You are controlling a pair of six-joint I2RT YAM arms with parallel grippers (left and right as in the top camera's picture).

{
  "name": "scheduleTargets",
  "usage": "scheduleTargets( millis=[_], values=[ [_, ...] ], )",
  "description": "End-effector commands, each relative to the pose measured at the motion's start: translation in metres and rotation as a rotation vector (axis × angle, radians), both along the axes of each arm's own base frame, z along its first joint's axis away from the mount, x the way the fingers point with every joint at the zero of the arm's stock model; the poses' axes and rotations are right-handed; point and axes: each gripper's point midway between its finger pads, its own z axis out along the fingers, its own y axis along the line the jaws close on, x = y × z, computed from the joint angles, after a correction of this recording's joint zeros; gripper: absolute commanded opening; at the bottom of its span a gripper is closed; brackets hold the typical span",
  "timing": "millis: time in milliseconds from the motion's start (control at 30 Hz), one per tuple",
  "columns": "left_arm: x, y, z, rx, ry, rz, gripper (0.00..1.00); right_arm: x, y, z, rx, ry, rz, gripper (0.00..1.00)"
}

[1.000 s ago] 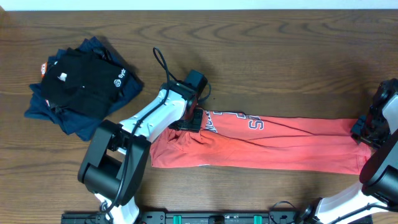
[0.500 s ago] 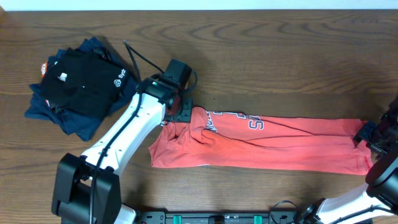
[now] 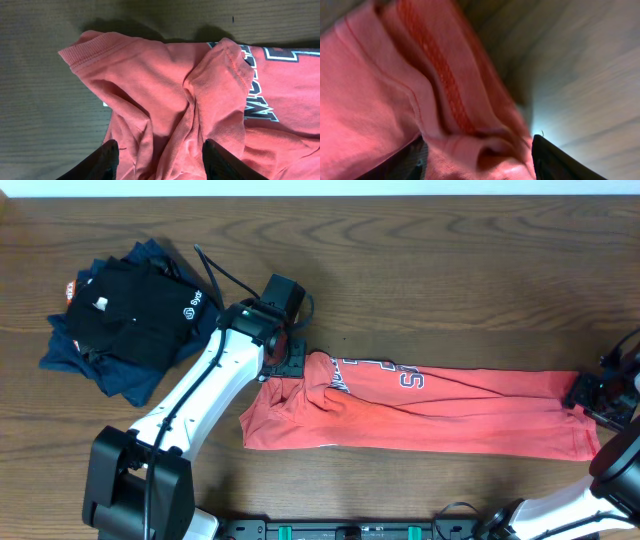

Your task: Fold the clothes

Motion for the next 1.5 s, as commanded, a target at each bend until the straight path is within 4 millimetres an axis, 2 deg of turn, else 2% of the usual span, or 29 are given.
scheduleTargets(
  millis=[0, 133, 200, 300, 333, 400, 533, 633, 700, 800, 900, 1033, 1133, 1467],
  values=[
    [0.005, 0.001, 0.006, 0.004, -0.019, 0.009, 0.56, -0.019, 0.011, -0.02, 0.041, 0.038, 0.034, 0.63],
    [0.005, 0.001, 0.006, 0.004, -0.019, 0.009, 0.56, -0.022, 0.014, -0.027, 0.038, 0.034, 0.035, 0.61],
    [0.005, 0.001, 0.006, 0.004, -0.018, 0.008, 0.56, -0.021, 0.013, -0.026, 0.035, 0.03, 0.035, 0.49],
    [0.005, 0.001, 0.006, 0.004, -0.019, 0.009, 0.56, -0.019, 0.011, -0.025, 0.03, 0.025, 0.034, 0.24],
    [0.005, 0.001, 0.007, 0.003, -0.02, 0.008, 0.56, -0.017, 0.009, -0.023, 0.027, 0.022, 0.034, 0.13],
    [0.006, 0.001, 0.007, 0.002, -0.024, 0.009, 0.56, -0.012, 0.005, -0.018, 0.018, 0.011, 0.018, 0.02],
    [0.009, 0.0, 0.008, -0.003, -0.035, 0.009, 0.56, 0.003, -0.009, 0.001, -0.008, -0.02, -0.025, 0.01],
    [0.009, 0.0, 0.008, -0.004, -0.037, 0.009, 0.56, 0.013, -0.03, 0.025, -0.066, -0.025, -0.048, 0.01],
    [0.01, 0.001, 0.008, -0.004, -0.037, 0.014, 0.56, 0.017, -0.051, 0.05, -0.143, -0.012, -0.109, 0.01],
    [0.011, 0.005, 0.008, -0.003, -0.035, 0.026, 0.56, 0.025, -0.063, 0.078, -0.18, -0.028, -0.155, 0.01],
    [0.012, 0.012, 0.007, -0.006, -0.028, 0.069, 0.56, 0.031, -0.067, 0.101, -0.187, -0.047, -0.192, 0.01],
    [0.013, 0.016, 0.007, -0.023, -0.015, 0.1, 0.56, 0.04, -0.055, 0.118, -0.161, -0.059, -0.174, 0.01],
    [0.011, 0.011, 0.007, -0.055, -0.002, 0.099, 0.56, 0.044, -0.035, 0.123, -0.142, -0.037, -0.132, 0.01],
    [0.009, 0.01, 0.007, -0.062, 0.008, 0.101, 0.56, 0.059, 0.056, 0.122, -0.07, 0.076, 0.022, 0.01]
  ],
)
